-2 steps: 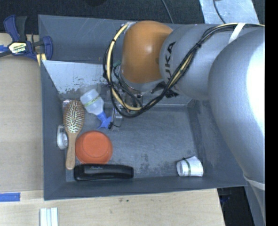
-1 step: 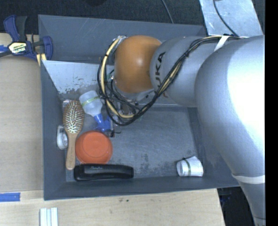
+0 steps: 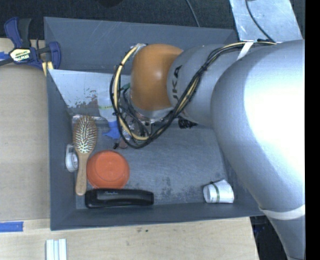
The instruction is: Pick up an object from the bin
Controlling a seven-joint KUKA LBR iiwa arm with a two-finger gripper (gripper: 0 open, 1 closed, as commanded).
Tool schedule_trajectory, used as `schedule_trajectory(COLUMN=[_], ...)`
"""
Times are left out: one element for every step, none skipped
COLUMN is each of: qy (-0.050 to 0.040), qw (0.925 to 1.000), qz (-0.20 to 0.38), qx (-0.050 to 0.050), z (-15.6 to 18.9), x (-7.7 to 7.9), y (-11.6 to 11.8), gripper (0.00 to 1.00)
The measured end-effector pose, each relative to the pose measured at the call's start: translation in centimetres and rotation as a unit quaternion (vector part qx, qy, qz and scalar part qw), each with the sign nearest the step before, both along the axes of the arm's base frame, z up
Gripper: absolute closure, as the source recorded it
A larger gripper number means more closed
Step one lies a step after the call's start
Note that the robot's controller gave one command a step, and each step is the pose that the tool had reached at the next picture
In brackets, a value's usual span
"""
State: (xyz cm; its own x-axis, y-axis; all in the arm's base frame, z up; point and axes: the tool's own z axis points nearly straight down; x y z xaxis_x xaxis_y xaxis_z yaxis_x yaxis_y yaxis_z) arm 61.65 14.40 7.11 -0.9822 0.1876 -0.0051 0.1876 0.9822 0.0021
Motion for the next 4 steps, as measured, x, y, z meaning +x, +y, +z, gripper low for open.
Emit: schedule_trajectory(qy=[-0.0001,-0.0005,-0.0010,-0.0008], qw=[1.0000,1.0000,1.0000,1.0000], qz=[0.000,0.000,0.000,0.000], qx=[0.000,0.000,0.000,0.000], z=[0.0,1.0,2.5,5.0], x=[0.0,0.0,0.0,0.0], y=[0.0,0.0,-0.1,-0.1], gripper=[1.00,1.00,1.00,1.00])
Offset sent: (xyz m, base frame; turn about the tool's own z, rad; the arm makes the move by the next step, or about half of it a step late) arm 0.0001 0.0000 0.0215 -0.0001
